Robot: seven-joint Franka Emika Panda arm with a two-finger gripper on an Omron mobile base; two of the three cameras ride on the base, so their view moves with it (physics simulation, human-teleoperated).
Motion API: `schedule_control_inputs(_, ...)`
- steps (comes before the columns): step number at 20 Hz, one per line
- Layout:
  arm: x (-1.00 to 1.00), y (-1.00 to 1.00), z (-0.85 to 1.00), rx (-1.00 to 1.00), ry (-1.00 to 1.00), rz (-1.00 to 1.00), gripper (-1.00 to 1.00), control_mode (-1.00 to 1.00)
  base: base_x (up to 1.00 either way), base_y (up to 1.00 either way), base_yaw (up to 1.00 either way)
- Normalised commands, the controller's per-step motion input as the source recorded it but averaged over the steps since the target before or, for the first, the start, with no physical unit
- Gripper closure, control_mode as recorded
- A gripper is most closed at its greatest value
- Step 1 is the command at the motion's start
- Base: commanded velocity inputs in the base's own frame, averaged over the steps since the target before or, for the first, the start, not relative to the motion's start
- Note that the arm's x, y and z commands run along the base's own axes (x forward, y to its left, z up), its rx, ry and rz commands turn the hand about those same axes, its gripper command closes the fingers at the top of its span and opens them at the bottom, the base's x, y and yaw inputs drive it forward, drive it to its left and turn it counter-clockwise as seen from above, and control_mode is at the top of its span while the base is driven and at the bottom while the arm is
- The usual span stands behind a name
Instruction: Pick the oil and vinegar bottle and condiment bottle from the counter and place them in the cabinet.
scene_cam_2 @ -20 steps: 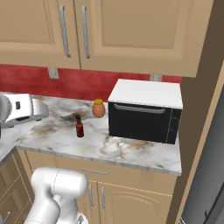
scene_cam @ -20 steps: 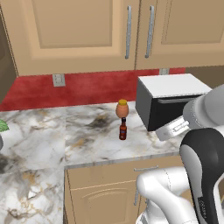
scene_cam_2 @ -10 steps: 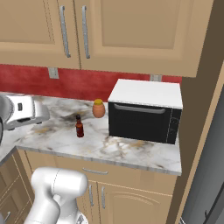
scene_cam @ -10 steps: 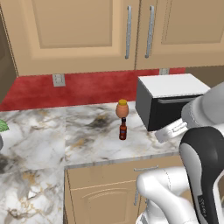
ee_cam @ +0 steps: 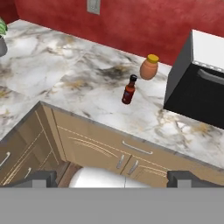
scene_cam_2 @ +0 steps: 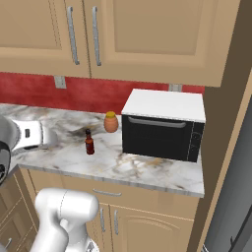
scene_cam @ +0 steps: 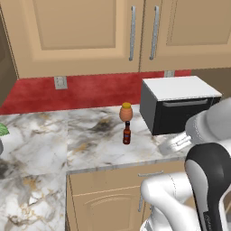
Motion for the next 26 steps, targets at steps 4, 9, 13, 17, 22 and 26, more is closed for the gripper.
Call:
schedule_control_inputs(4, 0.22, 0.02, -0.15, 0.01, 0.01, -0.02, -1.00, -1.00, 0.00, 0.00, 0.00)
schedule_control_inputs(9, 0.50, 0.06, -0.03, 0.00, 0.09, -0.06, -1.00, -1.00, 0.00, 0.00, 0.00)
schedule_control_inputs(13, 0.60, 0.00, -0.01, 0.00, 0.16, -0.05, -1.00, -1.00, 0.00, 0.00, 0.00)
schedule_control_inputs(17, 0.54, 0.00, -0.20, 0.00, 0.04, -0.02, -1.00, -1.00, 0.00, 0.00, 0.00)
schedule_control_inputs(22, 0.39, 0.00, -0.24, 0.00, 0.00, 0.00, -1.00, -1.00, 0.00, 0.00, 0.00)
schedule_control_inputs(26, 0.05, -0.02, -0.37, 0.00, -0.04, 0.00, -1.00, -1.00, 0.00, 0.00, 0.00)
